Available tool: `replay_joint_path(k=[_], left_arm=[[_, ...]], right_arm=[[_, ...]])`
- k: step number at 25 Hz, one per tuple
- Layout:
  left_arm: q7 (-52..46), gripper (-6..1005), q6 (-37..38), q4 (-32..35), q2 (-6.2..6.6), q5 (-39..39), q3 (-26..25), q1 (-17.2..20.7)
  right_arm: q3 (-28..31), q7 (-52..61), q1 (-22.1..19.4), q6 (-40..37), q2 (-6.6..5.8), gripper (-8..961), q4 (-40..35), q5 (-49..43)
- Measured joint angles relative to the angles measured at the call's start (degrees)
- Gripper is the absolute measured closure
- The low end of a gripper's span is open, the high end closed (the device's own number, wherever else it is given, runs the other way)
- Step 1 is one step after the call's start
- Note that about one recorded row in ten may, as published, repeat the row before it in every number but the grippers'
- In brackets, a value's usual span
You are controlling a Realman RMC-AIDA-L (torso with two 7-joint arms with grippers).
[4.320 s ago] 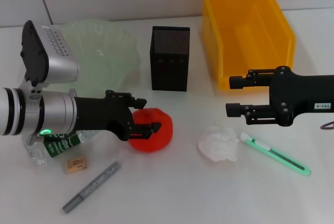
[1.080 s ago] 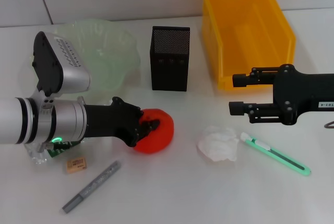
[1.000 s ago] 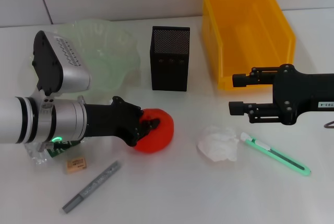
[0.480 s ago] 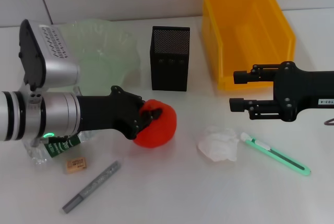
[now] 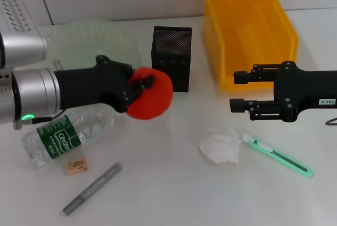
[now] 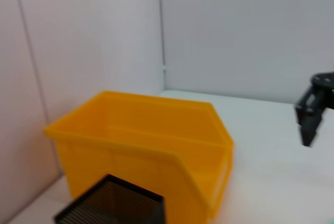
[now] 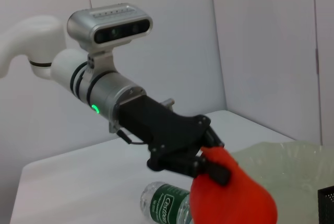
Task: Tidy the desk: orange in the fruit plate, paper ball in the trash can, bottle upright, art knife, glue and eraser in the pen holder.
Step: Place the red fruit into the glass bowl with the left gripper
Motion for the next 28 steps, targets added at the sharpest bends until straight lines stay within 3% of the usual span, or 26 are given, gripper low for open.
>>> replay_joint_path(k=[10, 23, 28], left_arm=[[2.81, 913, -4.82, 0.19, 0.01, -1.53, -3.11, -0.66], [7.52, 912, -14.15, -2.27, -0.25, -1.6, -3.31, -1.97], [7.59, 913, -18.03, -7.84, -0.08, -5.14, -5.84, -4.16]], right_arm=[[-0.09, -0.23, -0.11, 0.02, 0.09, 284, 0.41, -0.17], [-0.09, -0.36, -0.11, -0.06, 0.09, 284, 0.46, -0.19], [-0.09, -0.38, -0.15, -0.29, 0.09, 283, 0.48, 0.05]])
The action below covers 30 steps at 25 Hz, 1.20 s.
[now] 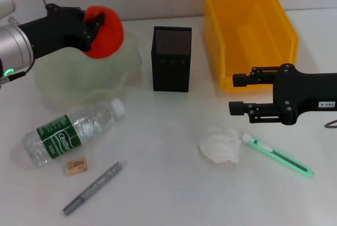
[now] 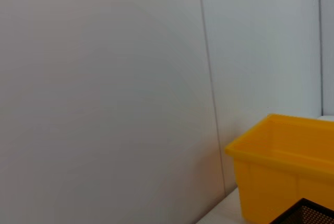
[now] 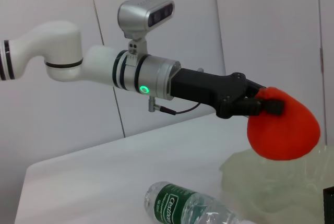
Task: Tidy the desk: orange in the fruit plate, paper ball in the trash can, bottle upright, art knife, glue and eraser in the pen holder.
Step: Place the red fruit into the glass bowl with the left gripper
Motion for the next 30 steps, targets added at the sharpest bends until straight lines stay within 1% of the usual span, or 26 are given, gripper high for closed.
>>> replay_joint_path(k=[2, 3, 6, 8, 11, 19, 30], left_arm=[[0.04, 913, -0.04, -3.63, 0.09, -0.59, -2.51, -1.81], [0.04, 912, -0.04, -3.63, 0.09, -0.59, -2.51, -1.81], [0.82, 911, -0.11, -6.49, 0.12, -0.66, -4.37, -3.31], [1.66, 883, -0.14, -8.03, 0.13, -0.67, -5.29, -4.06], [3.21, 882, -0.3, -10.07, 0.1, -0.67, -6.66, -4.8], [4.35, 881, -2.26, -11.82, 0.07, -0.81, -7.22, -4.96], [4.54, 832, -2.21, -12.89, 0.09, -1.46, -7.22, -4.67]], right_arm=[[0.0, 0.0, -0.09, -0.05, 0.0, 283, 0.0, 0.03], [0.0, 0.0, -0.09, -0.05, 0.0, 283, 0.0, 0.03], [0.0, 0.0, -0.19, -0.07, 0.05, 283, -0.06, 0.06], [0.0, 0.0, -0.21, -0.09, 0.07, 283, -0.05, 0.07], [0.0, 0.01, -0.22, -0.11, 0.08, 283, 0.0, 0.09], [0.0, 0.01, -0.32, -0.19, 0.09, 283, 0.06, 0.1], [0.0, 0.27, -0.3, -0.27, 0.09, 282, -0.25, 0.1]])
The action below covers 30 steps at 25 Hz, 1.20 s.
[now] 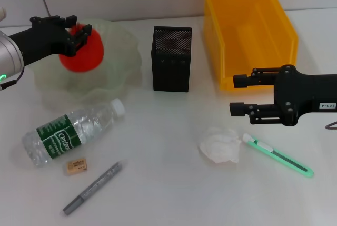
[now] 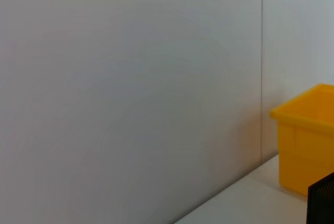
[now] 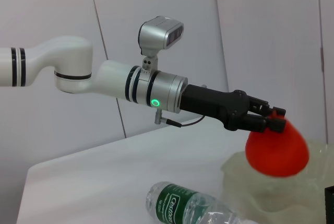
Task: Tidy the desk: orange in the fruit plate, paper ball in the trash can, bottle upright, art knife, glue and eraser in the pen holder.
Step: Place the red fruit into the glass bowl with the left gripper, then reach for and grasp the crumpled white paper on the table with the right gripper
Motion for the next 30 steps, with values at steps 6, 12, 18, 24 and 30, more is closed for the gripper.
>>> replay_joint_path(k=[6, 12, 18, 24, 30], left_arm=[[-0.23, 587, 0.2, -0.38, 0.05, -0.04, 0.17, -0.21], [-0.71, 314, 0.76, -0.58, 0.02, -0.72, -0.02, -0.3], [-1.51, 210, 8.82, 1.34, 0.23, -1.7, -1.13, 0.63], [-1.54, 178, 17.35, 3.33, 0.26, -1.71, -4.12, 1.92], [-1.54, 183, 17.35, 3.33, 0.26, -1.71, -4.12, 1.92]], right_arm=[[0.0, 0.06, -0.01, -0.29, 0.0, 282, -0.09, -0.01], [0.49, 0.04, -0.22, -0.45, 0.07, 282, -0.01, -0.01], [0.77, -0.08, -0.35, -0.46, -0.02, 283, -0.05, 0.09], [0.88, -0.21, -0.45, -0.17, -0.09, 284, -0.09, 0.14], [0.95, -0.24, -0.45, -0.01, -0.1, 284, -0.11, 0.25]])
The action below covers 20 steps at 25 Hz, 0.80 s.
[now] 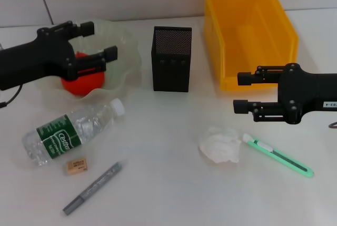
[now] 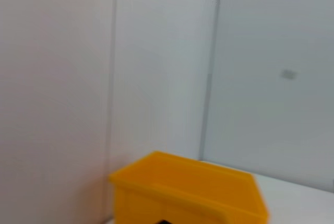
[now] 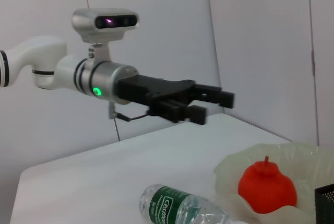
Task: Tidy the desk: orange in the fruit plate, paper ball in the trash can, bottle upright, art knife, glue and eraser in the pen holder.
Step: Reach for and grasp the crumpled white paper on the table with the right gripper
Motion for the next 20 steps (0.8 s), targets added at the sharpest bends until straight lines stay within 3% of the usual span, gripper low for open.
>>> replay_joint_path(k=[1, 4, 5, 11, 12, 20], left_arm=[[-0.01, 184, 6.9, 1.81, 0.01, -0.03, -2.41, 1.41], [-0.01, 184, 6.9, 1.81, 0.01, -0.03, -2.41, 1.41], [-1.1, 184, 21.57, 3.15, 0.63, 0.54, -6.89, 3.99], [-1.8, 184, 26.91, 3.21, 1.21, 2.46, -6.12, 4.48], [-2.35, 184, 30.68, 3.28, 0.93, 4.59, -6.22, 4.45], [-2.84, 184, 31.97, 3.83, 0.5, 4.95, -6.83, 4.58]], right_arm=[[0.1, 0.0, 0.0, 0.0, -0.03, 284, 0.0, 0.01], [0.96, -0.02, 0.01, 0.06, -0.07, 283, -0.06, 0.01], [1.3, -0.02, 0.03, 0.07, -0.07, 283, -0.07, 0.01], [3.28, 0.17, 0.06, 0.1, -0.12, 283, -0.09, -0.05], [3.46, 0.28, 0.0, 0.1, -0.17, 283, -0.09, -0.22], [3.64, 0.51, -3.6, -1.46, -0.48, 283, -0.93, -0.42]])
